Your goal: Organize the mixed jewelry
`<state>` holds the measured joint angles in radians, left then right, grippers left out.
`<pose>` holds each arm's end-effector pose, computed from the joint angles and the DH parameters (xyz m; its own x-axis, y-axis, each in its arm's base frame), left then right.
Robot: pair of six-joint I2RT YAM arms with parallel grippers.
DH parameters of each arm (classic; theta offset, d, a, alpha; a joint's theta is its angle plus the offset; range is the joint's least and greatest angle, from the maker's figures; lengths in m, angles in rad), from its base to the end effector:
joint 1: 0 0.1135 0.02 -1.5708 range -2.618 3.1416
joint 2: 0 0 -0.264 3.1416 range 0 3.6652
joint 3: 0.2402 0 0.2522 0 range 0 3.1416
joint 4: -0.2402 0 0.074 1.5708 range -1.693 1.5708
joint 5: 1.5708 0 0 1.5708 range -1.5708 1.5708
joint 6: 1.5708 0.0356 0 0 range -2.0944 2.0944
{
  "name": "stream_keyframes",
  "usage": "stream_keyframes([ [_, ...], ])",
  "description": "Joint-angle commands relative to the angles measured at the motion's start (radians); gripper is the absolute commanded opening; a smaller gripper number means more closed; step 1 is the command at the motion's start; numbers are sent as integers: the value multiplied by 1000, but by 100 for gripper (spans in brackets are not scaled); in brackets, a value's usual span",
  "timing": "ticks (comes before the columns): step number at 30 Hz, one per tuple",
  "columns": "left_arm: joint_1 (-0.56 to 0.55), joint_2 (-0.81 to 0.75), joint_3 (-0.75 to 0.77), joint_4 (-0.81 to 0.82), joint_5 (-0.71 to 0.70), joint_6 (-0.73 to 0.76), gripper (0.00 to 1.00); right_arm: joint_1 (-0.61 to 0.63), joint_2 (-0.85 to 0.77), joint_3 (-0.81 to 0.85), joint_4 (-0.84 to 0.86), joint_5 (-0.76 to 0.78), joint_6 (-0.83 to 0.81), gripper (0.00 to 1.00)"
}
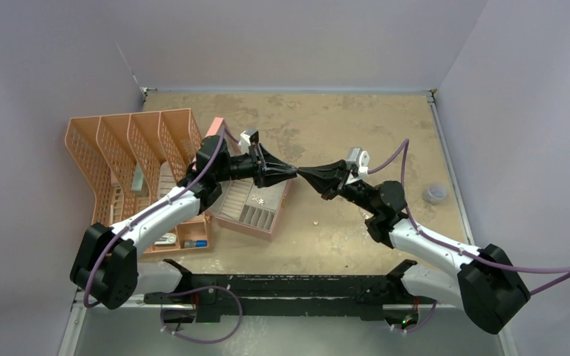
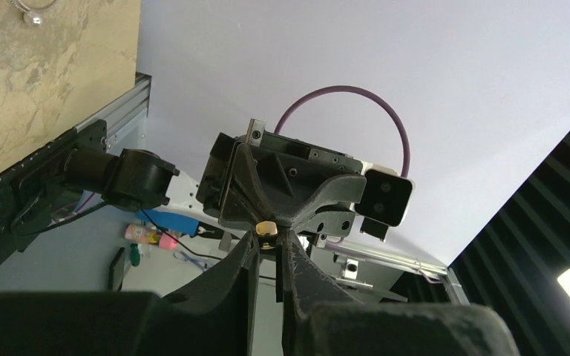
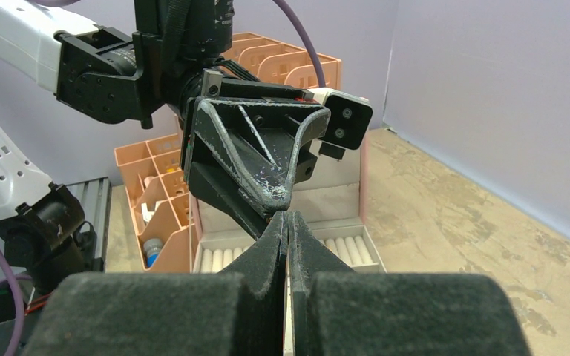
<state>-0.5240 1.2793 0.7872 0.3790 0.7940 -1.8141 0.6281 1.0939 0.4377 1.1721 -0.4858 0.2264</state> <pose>0.2355 -0.1654 0.2923 -0.9123 -0.2586 0.3175 -0.3271 -0.0060 -0.9450 0.1693 0.1435 0.2982 0.1986 0.3895 -0.8994 -0.9162 0.3996 -0.0292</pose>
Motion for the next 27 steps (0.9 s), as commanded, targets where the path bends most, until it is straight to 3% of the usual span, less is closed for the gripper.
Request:
stream_keyframes([
  [1, -3, -2, 23, 18, 17, -7, 8, 9, -5, 10, 60, -12, -11, 0],
  [6, -3, -6, 22, 8, 14, 4, 6, 10, -4, 19, 46, 19, 38, 1],
  [21, 55, -110, 45, -220, -117, 154, 3, 9, -115, 18, -73, 75, 97, 32],
  [25, 59, -128, 96, -359, -193, 266, 3, 9, -165, 16, -125, 104, 124, 39],
  [27, 58, -132, 143, -504, -258, 354, 3, 9, -191, 6, -136, 136, 148, 42],
])
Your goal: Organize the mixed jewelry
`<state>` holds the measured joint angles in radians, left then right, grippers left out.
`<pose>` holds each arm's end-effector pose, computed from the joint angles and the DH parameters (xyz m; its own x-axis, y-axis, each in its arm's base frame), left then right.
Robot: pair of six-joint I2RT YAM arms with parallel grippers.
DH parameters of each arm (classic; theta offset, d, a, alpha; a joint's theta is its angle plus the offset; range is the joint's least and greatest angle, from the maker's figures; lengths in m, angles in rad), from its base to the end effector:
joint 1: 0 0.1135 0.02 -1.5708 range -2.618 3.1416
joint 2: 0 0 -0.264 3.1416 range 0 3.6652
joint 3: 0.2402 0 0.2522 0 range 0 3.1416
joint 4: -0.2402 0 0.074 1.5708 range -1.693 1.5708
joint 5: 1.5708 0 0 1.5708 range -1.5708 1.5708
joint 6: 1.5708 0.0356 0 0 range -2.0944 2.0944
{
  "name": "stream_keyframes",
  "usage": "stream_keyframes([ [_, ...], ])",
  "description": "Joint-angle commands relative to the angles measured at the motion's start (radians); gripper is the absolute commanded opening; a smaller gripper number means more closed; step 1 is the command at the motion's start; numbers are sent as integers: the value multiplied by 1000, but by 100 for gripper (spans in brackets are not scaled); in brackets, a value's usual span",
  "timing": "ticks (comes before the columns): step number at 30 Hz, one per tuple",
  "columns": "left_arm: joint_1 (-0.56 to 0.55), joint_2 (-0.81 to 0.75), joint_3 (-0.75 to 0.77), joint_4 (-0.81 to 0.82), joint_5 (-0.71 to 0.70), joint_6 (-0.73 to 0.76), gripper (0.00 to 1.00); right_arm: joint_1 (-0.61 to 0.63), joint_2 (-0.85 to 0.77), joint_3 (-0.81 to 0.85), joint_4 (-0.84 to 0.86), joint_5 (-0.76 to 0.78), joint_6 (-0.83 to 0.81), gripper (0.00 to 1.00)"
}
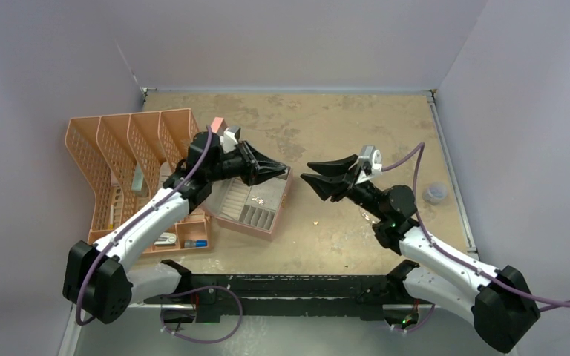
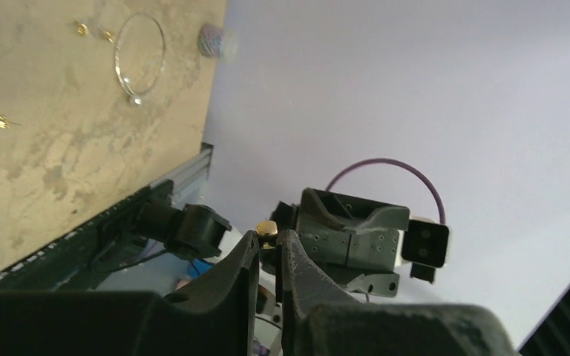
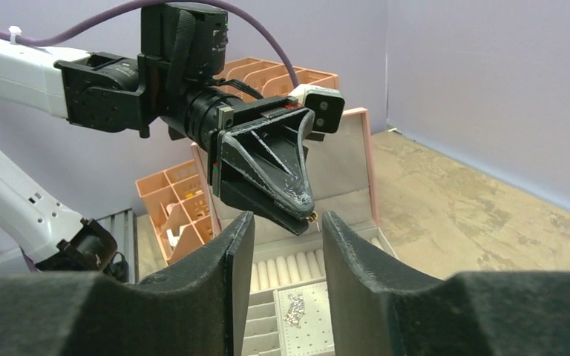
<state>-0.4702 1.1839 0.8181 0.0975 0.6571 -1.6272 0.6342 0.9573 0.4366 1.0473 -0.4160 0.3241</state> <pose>0.2301 -0.1413 0.2993 -0.8691 -0.4451 0.2160 -0.2858 0.0952 -0.9536 0.1546 0.1316 0.3131 0.1216 0.4510 -0.8842 -0.9095 0.4074 0.0828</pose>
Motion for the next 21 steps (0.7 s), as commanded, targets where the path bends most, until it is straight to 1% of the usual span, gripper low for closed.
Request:
stream_keyframes([
  [1, 4, -41, 131, -274, -148, 211, 4, 4, -65, 1, -11, 79, 61, 43],
  [5, 1, -62, 162, -428, -247, 353, 5, 4, -85, -23, -26, 124, 104, 43],
  [8, -11, -40, 224, -555, -310, 501, 6, 4, -86, -35, -61, 143, 125, 43],
  [11, -23, -5, 288, -639, -353, 638, 6, 3, -85, -35, -120, 191, 153, 44],
  [14, -34, 50, 360, -723, -386, 749, 6, 3, -73, -6, -232, 219, 207, 44],
  [17, -52, 107, 399, -766, -406, 816, 7, 3, -39, 29, -344, 203, 270, 45],
  [21, -73, 176, 417, -798, -465, 844, 7, 3, -8, 7, -374, 176, 358, 44],
])
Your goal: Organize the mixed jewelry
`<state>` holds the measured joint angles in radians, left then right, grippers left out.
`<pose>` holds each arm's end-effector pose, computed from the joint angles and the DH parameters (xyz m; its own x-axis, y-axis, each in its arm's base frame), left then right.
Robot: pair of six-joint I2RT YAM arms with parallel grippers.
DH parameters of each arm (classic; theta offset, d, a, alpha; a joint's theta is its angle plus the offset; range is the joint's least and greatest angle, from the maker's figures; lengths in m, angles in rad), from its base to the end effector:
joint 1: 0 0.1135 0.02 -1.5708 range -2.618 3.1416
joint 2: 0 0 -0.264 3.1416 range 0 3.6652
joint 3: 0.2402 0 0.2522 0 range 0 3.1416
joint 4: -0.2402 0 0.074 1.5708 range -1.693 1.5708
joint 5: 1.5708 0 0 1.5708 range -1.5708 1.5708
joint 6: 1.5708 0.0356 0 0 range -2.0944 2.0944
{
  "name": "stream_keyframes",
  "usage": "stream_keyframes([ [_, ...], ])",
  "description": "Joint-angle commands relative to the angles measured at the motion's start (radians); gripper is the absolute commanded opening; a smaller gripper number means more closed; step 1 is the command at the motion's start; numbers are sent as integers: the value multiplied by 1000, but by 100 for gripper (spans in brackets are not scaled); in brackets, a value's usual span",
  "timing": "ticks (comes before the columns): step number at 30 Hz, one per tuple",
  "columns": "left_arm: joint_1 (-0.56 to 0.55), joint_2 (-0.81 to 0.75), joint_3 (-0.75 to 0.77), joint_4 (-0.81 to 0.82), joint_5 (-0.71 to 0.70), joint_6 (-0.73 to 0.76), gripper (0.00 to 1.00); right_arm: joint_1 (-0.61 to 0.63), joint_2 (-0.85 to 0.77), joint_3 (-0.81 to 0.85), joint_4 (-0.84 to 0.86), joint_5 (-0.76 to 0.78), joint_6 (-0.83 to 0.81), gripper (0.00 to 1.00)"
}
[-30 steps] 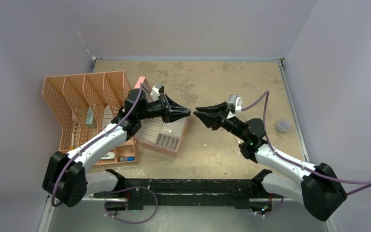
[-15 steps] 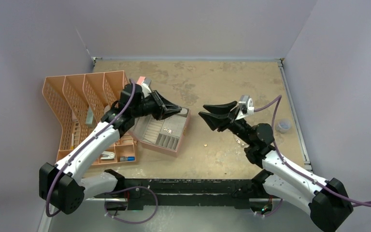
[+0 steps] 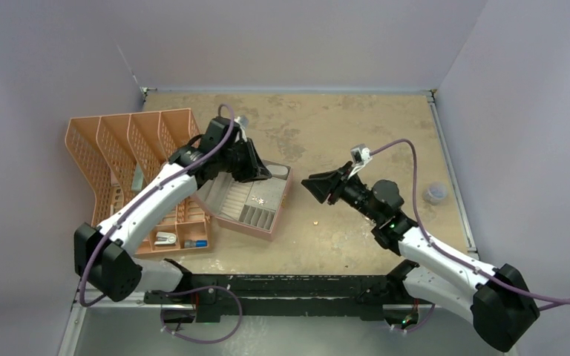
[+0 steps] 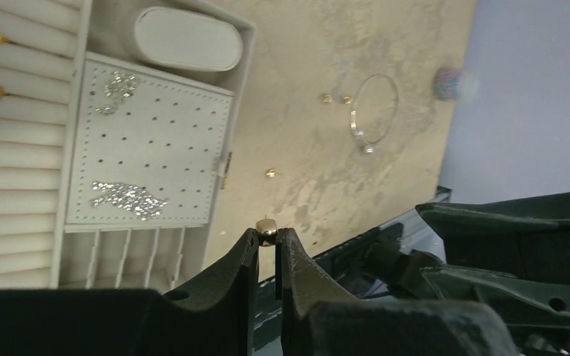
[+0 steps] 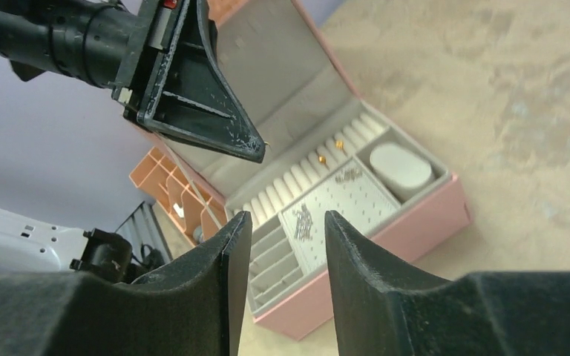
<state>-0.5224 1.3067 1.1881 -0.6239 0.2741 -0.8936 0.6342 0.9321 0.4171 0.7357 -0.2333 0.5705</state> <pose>0.2389 -0.1487 0.3257 -0.8762 -0.3612 -0.3190 -0.0474 0.7233 -0.6889 0.1654 0.1319 0.2808 -0.2610 0.4602 -0.8485 -0.7334 0.4771 0.4844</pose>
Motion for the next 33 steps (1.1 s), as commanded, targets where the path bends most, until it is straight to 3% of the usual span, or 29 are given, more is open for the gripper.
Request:
stream_keyframes([
  [1, -23, 72, 62, -98, -106, 117, 8, 4, 23, 15, -62, -13, 128, 42],
  [5, -28, 144, 122, -191, -192, 163, 8, 3, 63, -27, -58, -34, 154, 39],
  [13, -28, 250, 192, -246, -205, 247, 8, 5, 138, -169, 101, -56, 233, 37],
  [26, -27, 337, 223, -269, -187, 338, 7, 14, 305, -167, 126, -58, 261, 36],
  [33, -26, 355, 216, -273, -244, 343, 7, 25, 363, -156, 150, -58, 262, 36],
])
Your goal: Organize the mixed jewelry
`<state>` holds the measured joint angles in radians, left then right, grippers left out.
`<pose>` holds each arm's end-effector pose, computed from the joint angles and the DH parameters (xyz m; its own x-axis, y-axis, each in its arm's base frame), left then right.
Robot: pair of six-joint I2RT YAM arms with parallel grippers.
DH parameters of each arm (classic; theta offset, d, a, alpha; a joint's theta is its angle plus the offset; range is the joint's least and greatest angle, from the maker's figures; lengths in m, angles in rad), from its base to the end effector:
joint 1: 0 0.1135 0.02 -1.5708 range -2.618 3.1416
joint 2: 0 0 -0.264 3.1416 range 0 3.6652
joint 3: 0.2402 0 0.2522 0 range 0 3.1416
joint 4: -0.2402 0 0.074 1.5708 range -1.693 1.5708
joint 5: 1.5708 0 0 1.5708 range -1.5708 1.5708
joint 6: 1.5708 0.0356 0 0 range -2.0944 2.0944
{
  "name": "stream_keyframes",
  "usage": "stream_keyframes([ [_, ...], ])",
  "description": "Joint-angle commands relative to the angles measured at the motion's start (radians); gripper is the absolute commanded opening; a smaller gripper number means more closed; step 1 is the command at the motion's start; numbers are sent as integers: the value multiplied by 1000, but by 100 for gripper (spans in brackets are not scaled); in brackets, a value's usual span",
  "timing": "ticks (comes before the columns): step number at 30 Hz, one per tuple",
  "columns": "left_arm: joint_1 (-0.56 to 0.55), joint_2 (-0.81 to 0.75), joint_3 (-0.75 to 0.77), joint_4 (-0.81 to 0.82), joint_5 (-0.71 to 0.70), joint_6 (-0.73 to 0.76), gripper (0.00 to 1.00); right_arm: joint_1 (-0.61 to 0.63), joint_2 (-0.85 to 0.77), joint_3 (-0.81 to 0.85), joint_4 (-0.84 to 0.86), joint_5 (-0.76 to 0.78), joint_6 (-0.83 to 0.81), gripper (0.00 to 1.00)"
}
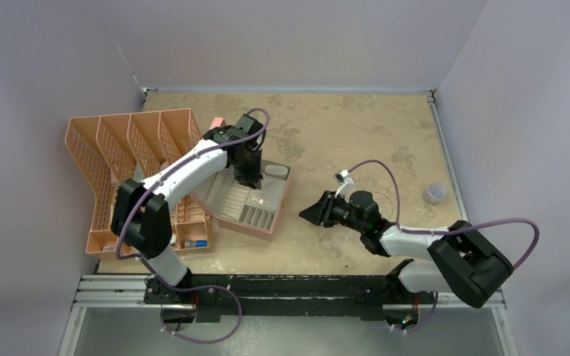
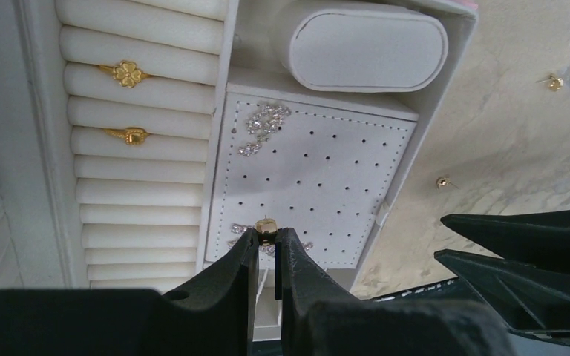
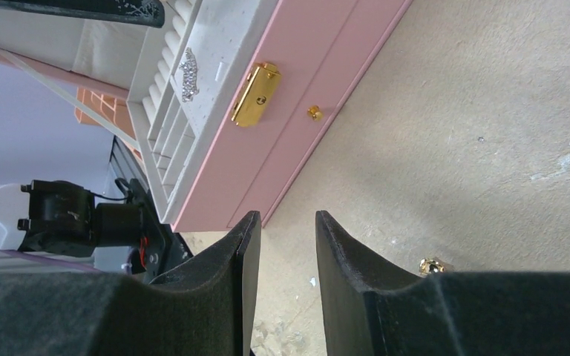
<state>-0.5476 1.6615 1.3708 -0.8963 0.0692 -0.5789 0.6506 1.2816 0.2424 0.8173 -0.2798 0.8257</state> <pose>0.2863 -0.1775 0.2621 -0.9589 -0.0545 -0.2784 0.0202 0.9658 -0.2585 0.1740 0.1448 0.1620 -0.7042 0.3518 -0.6167 -0.4113 0.5059 0.7582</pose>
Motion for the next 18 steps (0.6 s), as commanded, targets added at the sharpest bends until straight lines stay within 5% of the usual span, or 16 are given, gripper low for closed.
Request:
stream_keyframes([
  [1, -2, 3, 33, 4, -41, 25, 7, 10, 22, 22, 70, -13, 7, 36],
  [18, -2, 40, 25, 43, -55, 4, 7, 20, 28, 8, 106, 7, 15, 35],
])
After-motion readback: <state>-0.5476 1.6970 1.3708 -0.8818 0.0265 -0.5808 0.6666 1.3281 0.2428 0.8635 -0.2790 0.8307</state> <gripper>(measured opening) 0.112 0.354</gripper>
